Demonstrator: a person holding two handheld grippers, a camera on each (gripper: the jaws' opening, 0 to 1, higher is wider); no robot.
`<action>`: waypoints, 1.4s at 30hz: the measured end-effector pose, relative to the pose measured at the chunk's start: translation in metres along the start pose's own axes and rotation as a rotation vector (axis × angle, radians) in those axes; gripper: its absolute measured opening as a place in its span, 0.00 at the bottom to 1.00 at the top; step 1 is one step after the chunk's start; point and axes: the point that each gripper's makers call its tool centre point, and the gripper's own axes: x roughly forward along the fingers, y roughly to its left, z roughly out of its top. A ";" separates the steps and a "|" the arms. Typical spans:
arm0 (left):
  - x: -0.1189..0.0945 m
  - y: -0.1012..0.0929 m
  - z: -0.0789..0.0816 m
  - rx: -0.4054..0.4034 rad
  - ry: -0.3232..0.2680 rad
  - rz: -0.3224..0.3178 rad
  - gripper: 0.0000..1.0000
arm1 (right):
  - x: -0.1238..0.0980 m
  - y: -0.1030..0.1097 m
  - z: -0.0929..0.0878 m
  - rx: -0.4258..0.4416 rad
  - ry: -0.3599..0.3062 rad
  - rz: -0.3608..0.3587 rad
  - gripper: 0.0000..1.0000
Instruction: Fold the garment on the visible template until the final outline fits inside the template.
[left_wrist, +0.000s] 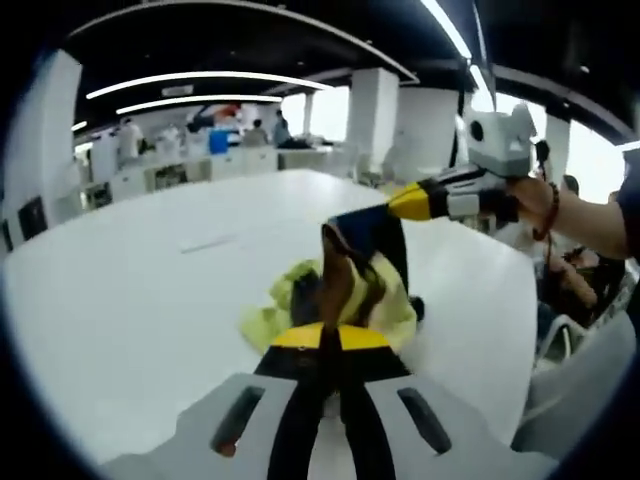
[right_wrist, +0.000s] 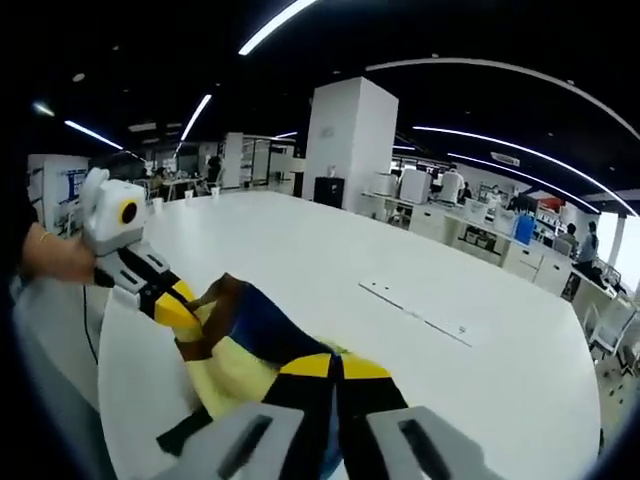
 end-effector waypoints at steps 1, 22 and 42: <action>0.002 0.001 0.004 0.012 -0.006 -0.002 0.00 | -0.001 -0.003 0.001 0.000 -0.003 -0.005 0.00; 0.043 0.025 0.072 0.104 -0.029 -0.024 0.00 | -0.006 -0.055 0.008 0.037 -0.013 -0.087 0.00; 0.113 0.062 0.060 0.107 0.077 0.002 0.00 | 0.024 -0.095 -0.013 0.205 -0.010 -0.143 0.00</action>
